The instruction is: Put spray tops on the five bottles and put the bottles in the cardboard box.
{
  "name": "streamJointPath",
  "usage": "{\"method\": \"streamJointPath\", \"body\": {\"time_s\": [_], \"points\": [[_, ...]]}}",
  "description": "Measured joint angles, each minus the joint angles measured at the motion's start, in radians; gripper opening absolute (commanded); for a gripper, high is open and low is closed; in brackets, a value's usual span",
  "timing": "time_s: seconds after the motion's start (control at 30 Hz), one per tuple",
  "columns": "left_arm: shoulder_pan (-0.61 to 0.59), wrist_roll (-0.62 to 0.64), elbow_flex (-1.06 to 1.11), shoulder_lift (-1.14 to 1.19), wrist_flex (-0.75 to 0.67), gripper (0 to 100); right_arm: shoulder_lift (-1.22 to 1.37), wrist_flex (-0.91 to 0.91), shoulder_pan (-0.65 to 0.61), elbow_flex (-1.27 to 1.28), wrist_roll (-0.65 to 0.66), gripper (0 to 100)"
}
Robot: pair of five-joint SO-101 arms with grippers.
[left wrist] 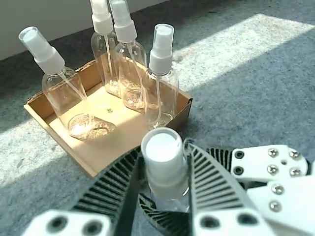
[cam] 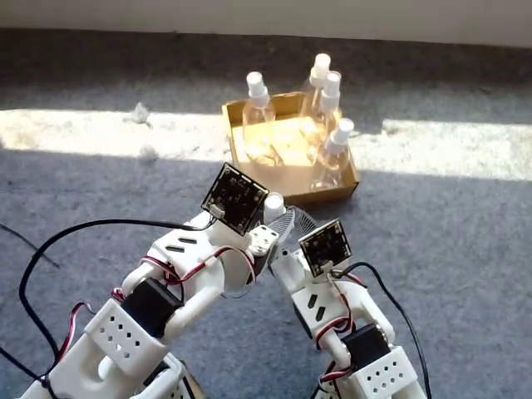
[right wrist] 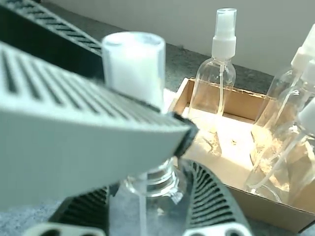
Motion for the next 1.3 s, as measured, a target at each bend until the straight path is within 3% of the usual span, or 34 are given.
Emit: {"method": "streamJointPath", "body": {"time_s": [0.23, 0.5, 0.67, 0.83, 1.03, 1.3], "points": [[0.000, -0.006, 0.000, 0.006, 0.006, 24, 0.000, 0.000, 0.000, -0.002, 0.000, 0.5], [-0.011, -0.006, -0.015, 0.005, 0.025, 23, -0.002, -0.002, 0.003, -0.020, -0.002, 0.5], [-0.089, -0.008, -0.140, 0.005, 0.146, 23, -0.002, -0.002, 0.003, -0.020, -0.002, 0.5], [-0.087, -0.008, -0.315, 0.005, 0.258, 22, -0.002, -0.002, 0.003, -0.020, -0.002, 0.5], [-0.101, -0.008, -0.368, 0.005, 0.256, 22, -0.002, -0.002, 0.003, -0.020, -0.002, 0.5], [-0.261, -0.008, -0.242, 0.005, 0.074, 22, -0.002, -0.002, 0.003, -0.020, -0.002, 0.5]]}}
